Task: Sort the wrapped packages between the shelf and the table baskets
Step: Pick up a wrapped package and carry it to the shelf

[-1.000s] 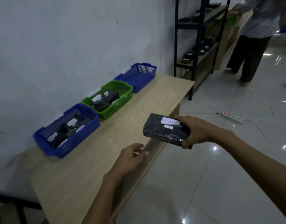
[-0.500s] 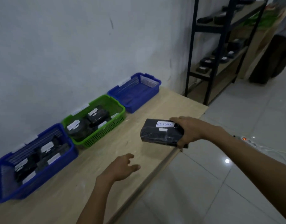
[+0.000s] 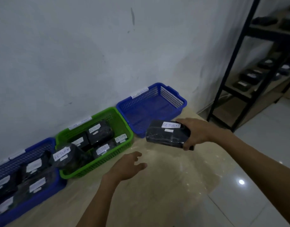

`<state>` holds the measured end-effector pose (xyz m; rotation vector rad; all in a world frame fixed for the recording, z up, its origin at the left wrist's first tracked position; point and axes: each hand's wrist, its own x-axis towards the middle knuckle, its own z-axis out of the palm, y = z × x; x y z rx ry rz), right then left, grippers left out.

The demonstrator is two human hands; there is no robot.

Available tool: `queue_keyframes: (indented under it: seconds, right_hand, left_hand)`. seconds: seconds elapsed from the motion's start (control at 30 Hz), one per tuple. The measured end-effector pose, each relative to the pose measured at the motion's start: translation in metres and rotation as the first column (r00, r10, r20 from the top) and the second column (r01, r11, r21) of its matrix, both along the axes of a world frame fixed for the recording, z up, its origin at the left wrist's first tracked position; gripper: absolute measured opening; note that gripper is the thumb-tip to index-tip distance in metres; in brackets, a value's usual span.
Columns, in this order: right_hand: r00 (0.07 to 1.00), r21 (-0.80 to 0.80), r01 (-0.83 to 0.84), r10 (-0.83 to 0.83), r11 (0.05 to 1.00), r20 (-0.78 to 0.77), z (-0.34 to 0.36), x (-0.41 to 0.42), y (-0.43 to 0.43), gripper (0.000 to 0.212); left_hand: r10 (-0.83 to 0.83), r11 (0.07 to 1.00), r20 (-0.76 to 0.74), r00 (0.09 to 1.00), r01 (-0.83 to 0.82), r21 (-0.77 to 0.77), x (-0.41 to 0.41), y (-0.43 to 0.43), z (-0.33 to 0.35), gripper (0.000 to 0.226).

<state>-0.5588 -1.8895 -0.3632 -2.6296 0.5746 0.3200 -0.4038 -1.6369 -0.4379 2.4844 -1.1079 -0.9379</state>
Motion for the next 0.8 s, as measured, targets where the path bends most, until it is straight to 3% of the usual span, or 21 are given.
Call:
queue_keyframes:
  seconds: [0.27,0.4,0.6,0.67,0.8]
  right_hand:
    - [0.994,0.017,-0.092,0.093,0.996,-0.051,-0.009,0.094,-0.067,0.111]
    - [0.971,0.045,-0.219,0.222,0.975,-0.09,-0.022,0.154,-0.095,0.115]
    - [0.901,0.117,-0.384,0.399,0.916,-0.171,-0.055,0.227,-0.129,0.118]
    - [0.877,0.116,-0.421,0.436,0.9,-0.203,-0.074,0.247,-0.135,0.119]
    - [0.828,0.097,-0.49,0.497,0.866,-0.259,-0.113,0.277,-0.14,0.124]
  left_hand:
    - [0.096,0.993,0.017,0.995,-0.095,-0.076,0.057,-0.058,-0.003,0.052]
    - [0.191,0.98,0.031,0.981,-0.188,-0.071,0.069,-0.079,-0.009,0.052]
    - [0.305,0.937,0.057,0.951,-0.289,-0.197,0.069,-0.118,-0.025,0.05]
    - [0.31,0.935,0.114,0.944,-0.281,-0.219,0.071,-0.133,-0.038,0.055]
    - [0.138,0.988,0.396,0.908,-0.096,-0.124,0.073,-0.151,-0.07,0.054]
